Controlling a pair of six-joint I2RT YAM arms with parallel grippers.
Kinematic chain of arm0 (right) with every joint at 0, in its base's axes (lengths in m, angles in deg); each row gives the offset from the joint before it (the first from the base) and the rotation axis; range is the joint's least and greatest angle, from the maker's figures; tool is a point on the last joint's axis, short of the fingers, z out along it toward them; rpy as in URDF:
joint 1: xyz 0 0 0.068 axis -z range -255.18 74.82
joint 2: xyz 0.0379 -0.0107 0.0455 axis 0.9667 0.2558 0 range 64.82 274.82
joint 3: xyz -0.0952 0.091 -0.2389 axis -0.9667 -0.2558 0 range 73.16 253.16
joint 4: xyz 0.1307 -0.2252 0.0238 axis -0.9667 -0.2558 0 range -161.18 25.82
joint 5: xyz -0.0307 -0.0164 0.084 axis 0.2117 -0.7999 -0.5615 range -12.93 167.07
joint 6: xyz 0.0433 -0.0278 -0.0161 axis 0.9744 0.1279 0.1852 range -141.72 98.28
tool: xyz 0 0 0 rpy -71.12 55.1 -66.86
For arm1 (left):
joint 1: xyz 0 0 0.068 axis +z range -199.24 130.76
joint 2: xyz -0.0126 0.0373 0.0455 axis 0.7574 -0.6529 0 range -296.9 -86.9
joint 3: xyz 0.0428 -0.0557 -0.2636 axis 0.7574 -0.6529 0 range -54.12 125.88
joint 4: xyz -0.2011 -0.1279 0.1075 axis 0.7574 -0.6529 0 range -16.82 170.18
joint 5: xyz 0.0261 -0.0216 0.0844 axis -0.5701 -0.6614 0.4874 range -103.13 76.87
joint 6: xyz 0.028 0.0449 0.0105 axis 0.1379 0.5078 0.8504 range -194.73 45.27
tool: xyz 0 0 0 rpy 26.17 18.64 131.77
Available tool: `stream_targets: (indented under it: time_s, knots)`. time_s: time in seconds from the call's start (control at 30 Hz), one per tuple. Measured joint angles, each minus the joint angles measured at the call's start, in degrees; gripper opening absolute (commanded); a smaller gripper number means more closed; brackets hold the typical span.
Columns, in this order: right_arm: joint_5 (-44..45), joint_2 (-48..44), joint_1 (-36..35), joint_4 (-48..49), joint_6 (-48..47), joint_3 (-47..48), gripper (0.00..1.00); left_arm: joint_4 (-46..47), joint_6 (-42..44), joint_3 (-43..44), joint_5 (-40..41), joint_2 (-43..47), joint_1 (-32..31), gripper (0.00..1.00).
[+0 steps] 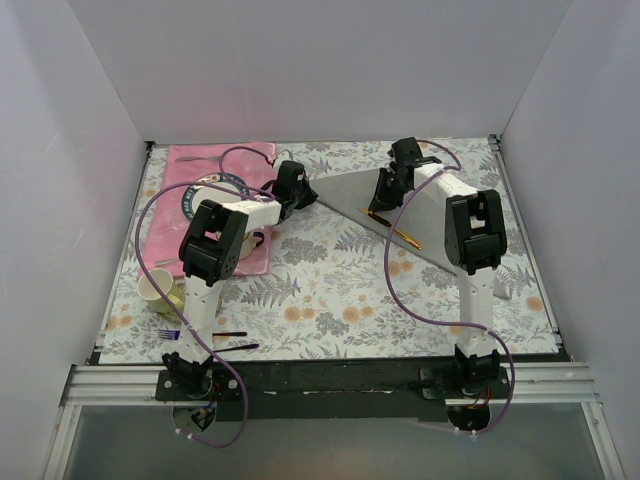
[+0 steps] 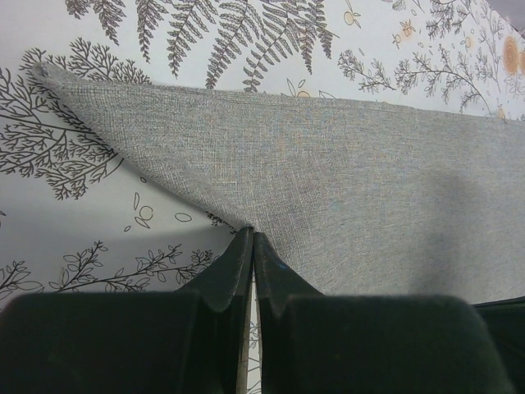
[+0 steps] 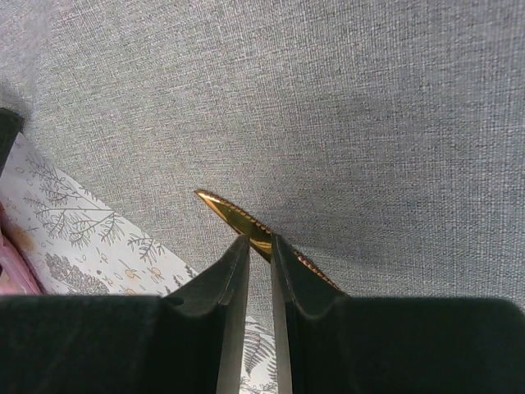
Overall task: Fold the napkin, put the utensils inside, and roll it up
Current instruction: Fold the napkin
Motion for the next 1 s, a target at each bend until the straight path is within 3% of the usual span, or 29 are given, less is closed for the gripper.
stream_targets:
  time_s: [1.0]
  knots:
    - [-2.84,0.28,0.11,1.03,-1.99,-1.18,0.24,0.39,-0.15,0.68,-0.52,-0.11,0.00,0.00]
